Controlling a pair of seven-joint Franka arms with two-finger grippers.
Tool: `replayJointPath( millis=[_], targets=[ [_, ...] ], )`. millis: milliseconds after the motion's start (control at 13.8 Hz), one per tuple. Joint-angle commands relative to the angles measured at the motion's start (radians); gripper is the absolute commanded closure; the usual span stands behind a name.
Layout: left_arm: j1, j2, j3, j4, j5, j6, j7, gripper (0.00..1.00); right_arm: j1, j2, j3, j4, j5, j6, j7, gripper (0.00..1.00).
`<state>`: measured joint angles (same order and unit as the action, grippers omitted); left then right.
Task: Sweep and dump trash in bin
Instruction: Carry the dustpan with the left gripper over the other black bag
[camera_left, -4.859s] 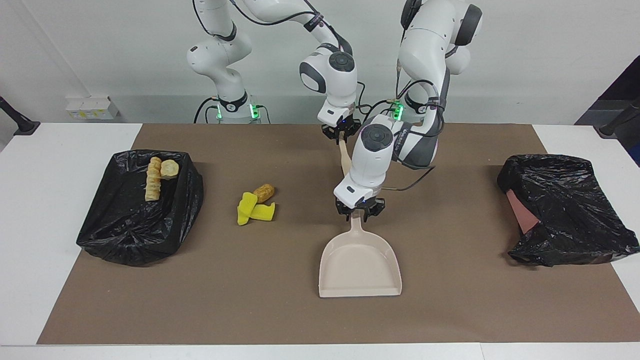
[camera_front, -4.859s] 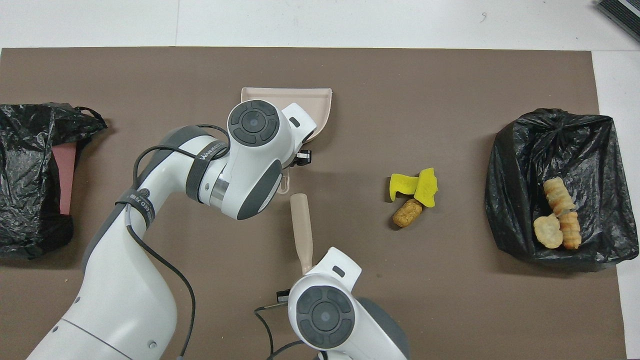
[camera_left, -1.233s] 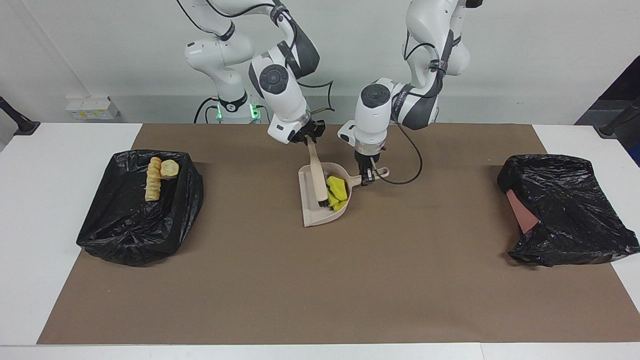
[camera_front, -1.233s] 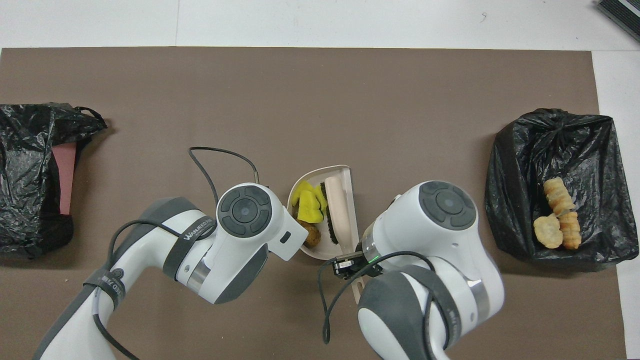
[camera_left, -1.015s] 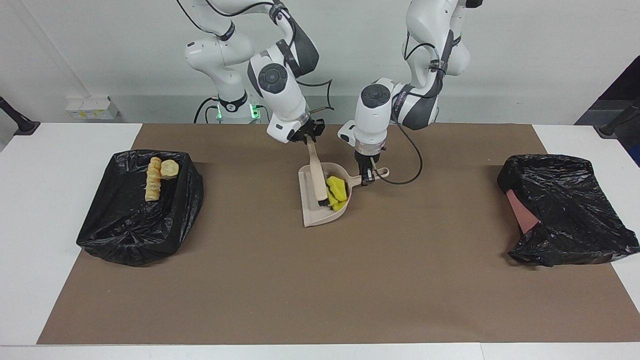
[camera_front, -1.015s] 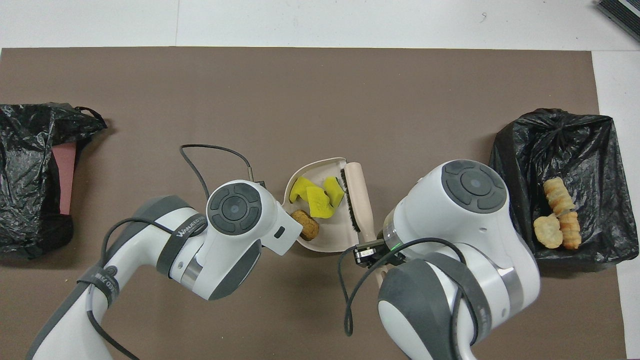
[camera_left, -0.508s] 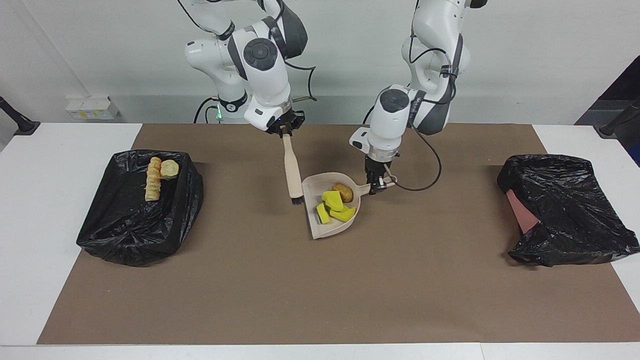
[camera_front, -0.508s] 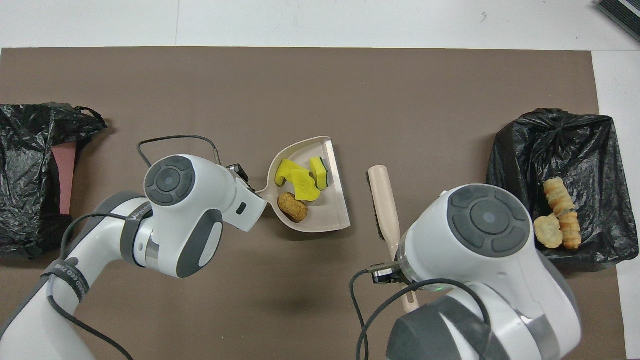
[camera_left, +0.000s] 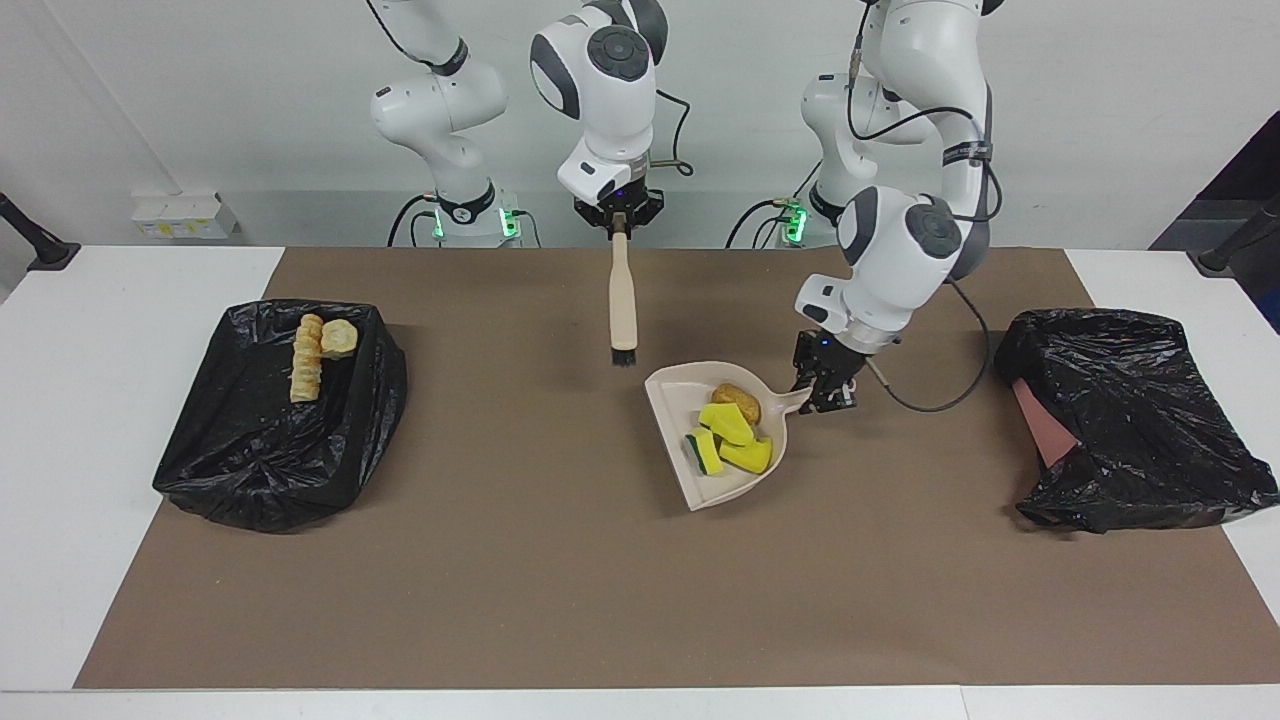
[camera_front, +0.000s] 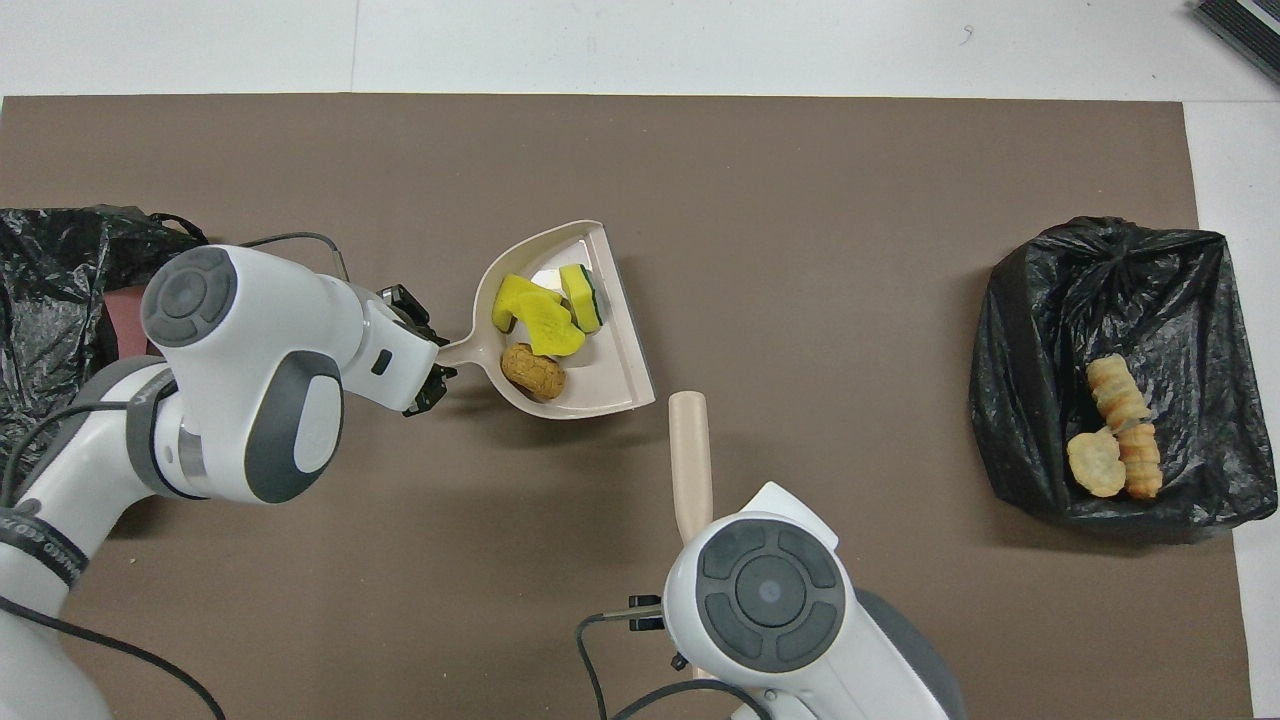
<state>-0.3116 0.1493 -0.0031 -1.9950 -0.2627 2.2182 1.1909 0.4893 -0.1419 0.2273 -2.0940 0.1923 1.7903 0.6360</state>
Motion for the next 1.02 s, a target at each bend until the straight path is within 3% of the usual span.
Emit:
replayJointPath(
  millis=[0, 145, 508, 870, 943],
  targets=[
    [0.057, -0.007, -0.009, 0.076, -0.024, -0.104, 0.05, 1.0, 0.053, 0.042, -0.002, -0.009, 0.032, 0.073, 0.062, 1.0],
    [0.113, -0.008, -0.014, 0.123, -0.024, -0.179, 0.081, 1.0, 0.121, 0.125, -0.002, -0.011, 0.027, 0.185, 0.139, 1.0],
    [0.29, -0.022, -0.015, 0.159, -0.082, -0.302, 0.3, 1.0, 0.198, 0.231, -0.002, -0.038, -0.003, 0.337, 0.191, 1.0],
    [0.463, -0.019, -0.008, 0.206, -0.082, -0.382, 0.473, 1.0, 0.198, 0.216, -0.002, -0.073, -0.08, 0.331, 0.188, 1.0],
    [0.504, -0.014, -0.008, 0.215, -0.079, -0.409, 0.514, 1.0, 0.196, 0.216, -0.002, -0.078, -0.08, 0.342, 0.189, 0.96]
  ],
)
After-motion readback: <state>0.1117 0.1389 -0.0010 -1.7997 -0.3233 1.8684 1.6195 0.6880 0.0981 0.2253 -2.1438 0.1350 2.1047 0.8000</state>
